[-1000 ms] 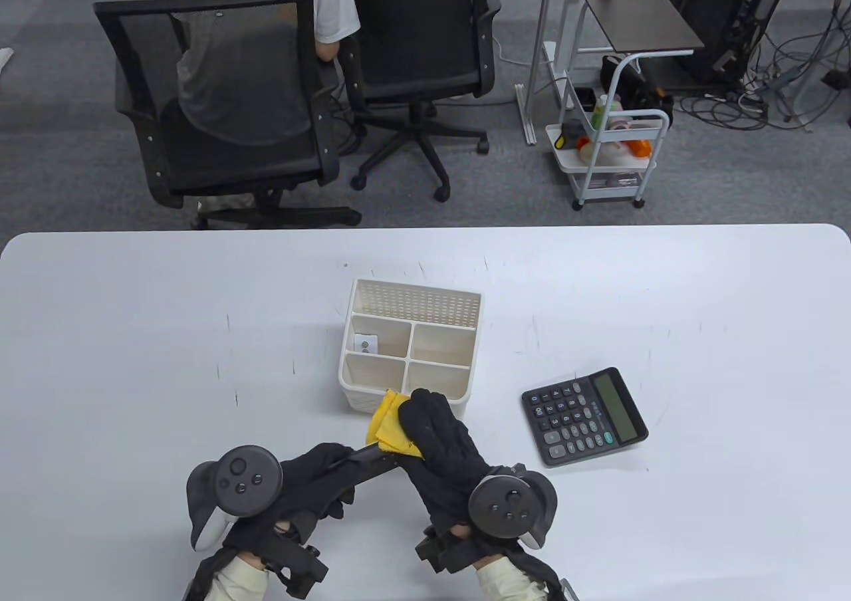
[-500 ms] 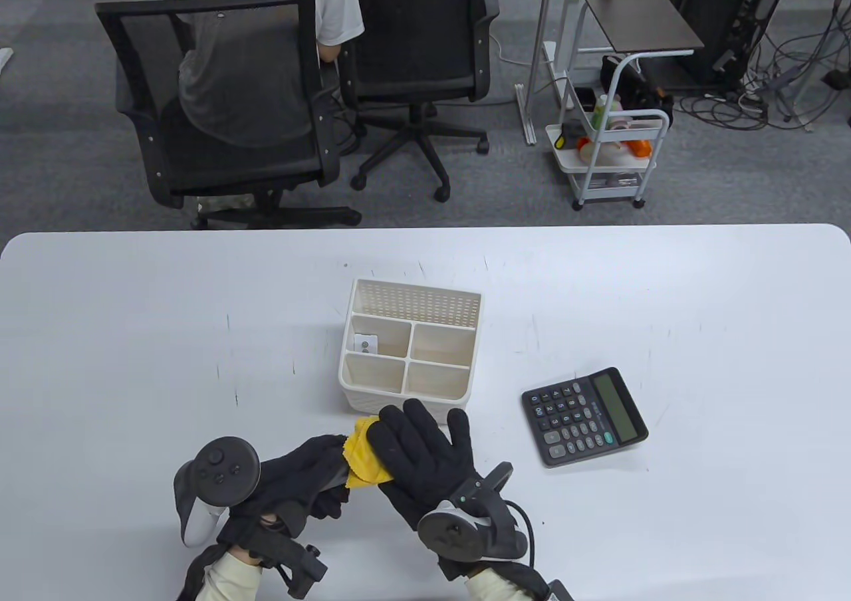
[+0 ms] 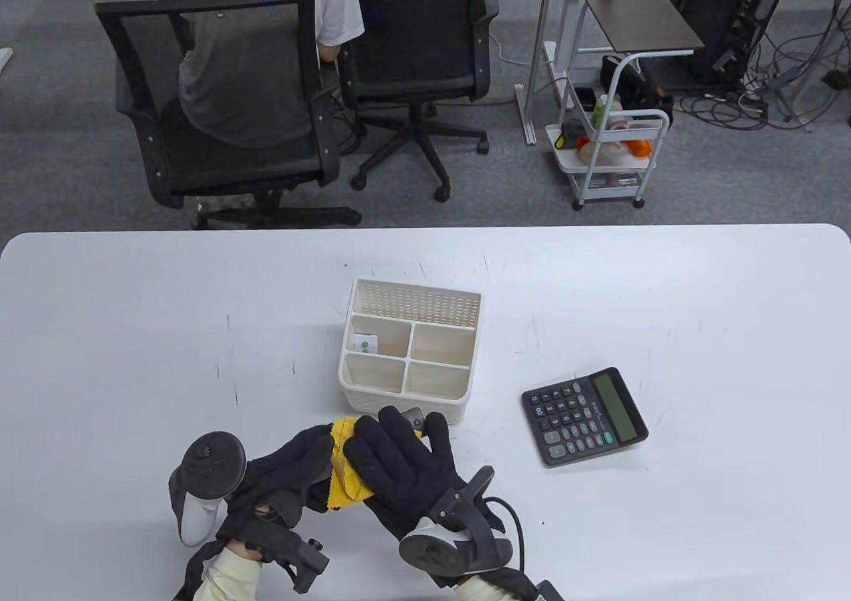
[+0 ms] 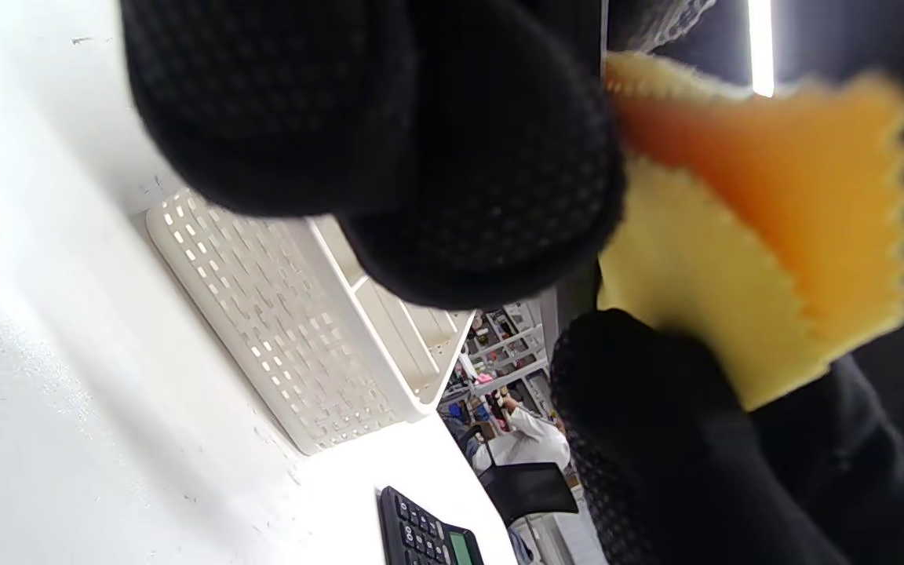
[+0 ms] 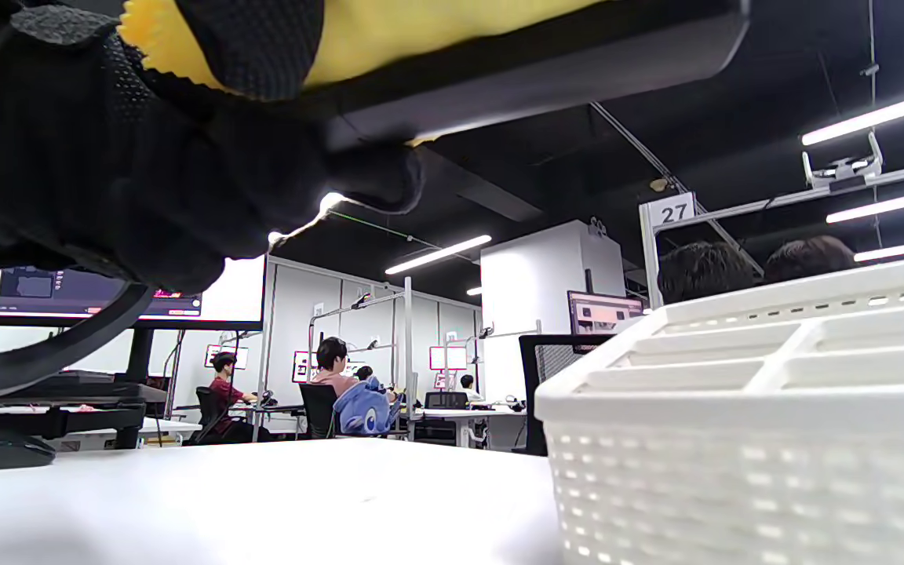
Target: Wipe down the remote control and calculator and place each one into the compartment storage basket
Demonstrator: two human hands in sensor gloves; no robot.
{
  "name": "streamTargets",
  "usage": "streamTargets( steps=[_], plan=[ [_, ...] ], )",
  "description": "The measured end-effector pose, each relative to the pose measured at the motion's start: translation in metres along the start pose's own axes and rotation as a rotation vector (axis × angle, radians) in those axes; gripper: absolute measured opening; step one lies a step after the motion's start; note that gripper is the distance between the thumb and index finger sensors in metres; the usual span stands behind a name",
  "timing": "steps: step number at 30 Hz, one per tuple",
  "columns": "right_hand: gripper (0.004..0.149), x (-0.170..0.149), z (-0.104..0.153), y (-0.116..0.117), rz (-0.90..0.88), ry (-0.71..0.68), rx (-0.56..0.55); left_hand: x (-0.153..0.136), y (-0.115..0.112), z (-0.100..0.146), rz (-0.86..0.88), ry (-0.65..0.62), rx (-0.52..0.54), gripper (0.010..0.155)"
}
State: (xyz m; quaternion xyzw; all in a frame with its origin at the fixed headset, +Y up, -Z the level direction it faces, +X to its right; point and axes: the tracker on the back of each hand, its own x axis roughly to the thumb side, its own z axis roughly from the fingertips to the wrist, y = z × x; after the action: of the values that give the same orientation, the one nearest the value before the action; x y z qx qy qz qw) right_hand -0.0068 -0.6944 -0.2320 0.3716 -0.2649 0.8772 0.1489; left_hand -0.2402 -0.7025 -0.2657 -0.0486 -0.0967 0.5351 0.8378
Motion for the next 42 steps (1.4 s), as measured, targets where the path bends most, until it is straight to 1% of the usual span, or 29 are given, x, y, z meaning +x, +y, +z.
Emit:
streamTargets(
  steps=[3, 8, 10, 12, 16, 20, 22, 28, 39, 42],
  plan=[
    [0.056, -0.006, 0.003, -0.002, 0.02, 0.024, -0.001, 0.002, 0.002, 0.001, -0.03, -0.009, 0.019, 0.05],
    [0.056, -0.008, 0.005, -0.002, -0.016, 0.073, -0.012, 0.002, -0.003, 0.001, -0.043, -0.008, -0.017, 0.05],
    [0.056, -0.004, 0.004, -0.001, -0.031, 0.052, -0.018, 0.003, -0.004, 0.001, -0.041, -0.014, -0.035, 0.05],
    [0.057, 0.0, 0.003, 0.002, -0.042, 0.016, -0.008, 0.002, -0.003, 0.001, -0.027, -0.014, -0.028, 0.05],
    [0.056, 0.001, 0.002, 0.0, -0.014, -0.037, -0.009, 0.0, 0.002, 0.0, 0.013, -0.012, 0.004, 0.049],
    [0.056, -0.003, 0.002, -0.005, 0.059, -0.049, -0.023, 0.001, 0.005, 0.0, 0.04, -0.02, -0.005, 0.049],
    [0.056, -0.006, 0.002, -0.006, 0.063, -0.016, -0.011, 0.002, 0.007, 0.001, 0.02, -0.023, 0.007, 0.049],
    [0.056, -0.018, 0.004, -0.004, -0.004, 0.076, 0.01, 0.003, 0.009, 0.002, -0.042, -0.024, 0.011, 0.049],
    [0.056, -0.043, 0.011, -0.013, -0.014, 0.212, -0.033, 0.003, 0.014, 0.004, -0.013, -0.032, 0.024, 0.049],
    [0.057, -0.043, 0.012, -0.013, -0.018, 0.21, -0.048, 0.003, 0.014, 0.004, 0.009, -0.03, 0.018, 0.049]
  ],
)
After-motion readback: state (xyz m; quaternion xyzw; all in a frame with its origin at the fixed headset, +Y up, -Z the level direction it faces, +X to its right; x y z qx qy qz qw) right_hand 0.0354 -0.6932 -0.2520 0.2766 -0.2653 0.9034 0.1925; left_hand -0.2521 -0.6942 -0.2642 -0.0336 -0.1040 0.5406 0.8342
